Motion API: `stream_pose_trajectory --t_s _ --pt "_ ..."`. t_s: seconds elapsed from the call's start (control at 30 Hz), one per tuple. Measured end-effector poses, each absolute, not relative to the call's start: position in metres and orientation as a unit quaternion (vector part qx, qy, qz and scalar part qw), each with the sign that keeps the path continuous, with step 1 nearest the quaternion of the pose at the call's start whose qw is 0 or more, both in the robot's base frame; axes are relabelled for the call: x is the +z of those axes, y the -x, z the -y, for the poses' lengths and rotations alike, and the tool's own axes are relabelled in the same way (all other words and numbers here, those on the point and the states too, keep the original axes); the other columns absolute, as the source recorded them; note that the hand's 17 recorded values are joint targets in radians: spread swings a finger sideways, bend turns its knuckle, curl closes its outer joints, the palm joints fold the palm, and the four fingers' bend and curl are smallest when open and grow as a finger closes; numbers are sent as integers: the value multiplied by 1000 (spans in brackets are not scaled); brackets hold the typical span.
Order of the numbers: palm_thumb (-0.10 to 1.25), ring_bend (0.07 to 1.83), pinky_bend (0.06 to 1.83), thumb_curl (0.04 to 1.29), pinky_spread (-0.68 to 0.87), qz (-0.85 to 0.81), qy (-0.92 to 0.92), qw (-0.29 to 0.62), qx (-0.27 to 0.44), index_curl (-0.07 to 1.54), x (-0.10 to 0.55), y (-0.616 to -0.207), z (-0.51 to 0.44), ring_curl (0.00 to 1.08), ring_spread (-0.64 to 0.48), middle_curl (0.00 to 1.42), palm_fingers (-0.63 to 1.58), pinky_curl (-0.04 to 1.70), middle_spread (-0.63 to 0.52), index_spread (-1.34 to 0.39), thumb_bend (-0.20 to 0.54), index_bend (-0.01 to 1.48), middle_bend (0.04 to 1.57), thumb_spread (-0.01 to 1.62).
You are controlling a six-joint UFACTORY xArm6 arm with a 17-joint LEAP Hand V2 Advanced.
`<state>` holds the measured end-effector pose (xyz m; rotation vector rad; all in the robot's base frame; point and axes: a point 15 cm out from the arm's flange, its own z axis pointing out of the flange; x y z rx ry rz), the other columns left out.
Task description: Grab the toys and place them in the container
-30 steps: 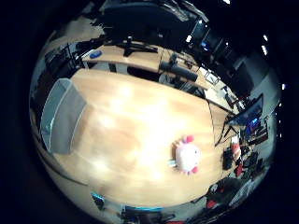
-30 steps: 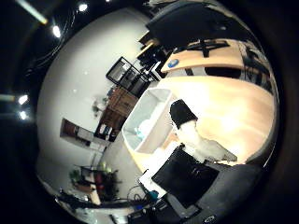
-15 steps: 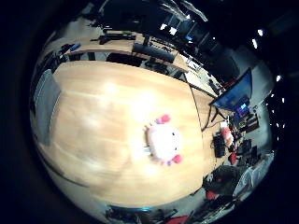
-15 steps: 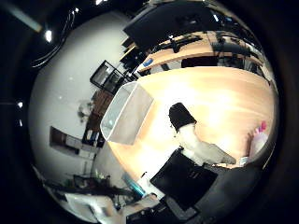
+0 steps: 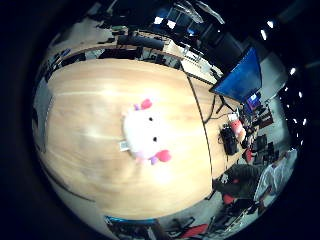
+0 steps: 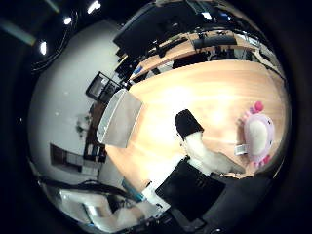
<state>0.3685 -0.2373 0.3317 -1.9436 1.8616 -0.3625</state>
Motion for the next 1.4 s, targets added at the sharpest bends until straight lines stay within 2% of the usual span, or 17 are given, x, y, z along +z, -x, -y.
stream_pose_trajectory --t_s 0.4,0.9,0.97,1.07,1.13,1.17,1.27,1.33,1.4 --pt "447 764 1018 388 53 -697 678 206 -109 308 299 -384 282 181 -369 297 358 -6 -368 -617 -31 178 194 954" --pt "461 777 1105 394 108 -720 669 180 -42 285 224 -382 320 181 -339 309 375 -3 -349 -608 -25 154 208 954" --pt "499 848 1120 407 85 -719 672 177 -34 272 218 -383 321 198 -363 320 469 -6 -377 -610 -12 144 245 955" --pt "608 1011 1315 445 -212 -718 674 175 -15 243 205 -384 323 246 -406 358 908 60 -450 -597 20 117 352 964" --pt "687 1085 1333 475 -362 -718 674 177 -2 253 198 -385 324 293 -397 404 1100 96 -478 -595 38 164 436 968" --pt "734 1106 1345 492 -384 -717 674 178 6 293 195 -385 322 322 -381 443 1217 128 -481 -595 53 239 503 970" --pt "834 1159 1404 535 -369 -715 673 187 32 383 187 -384 319 377 -362 528 1289 189 -500 -604 86 412 633 979" --pt "875 1192 1448 557 -349 -721 665 191 40 442 183 -376 326 403 -355 577 1256 219 -512 -605 96 525 698 982" --pt "949 1238 1520 594 -305 -729 655 194 46 548 181 -367 334 444 -354 666 1197 265 -530 -598 124 721 809 993"
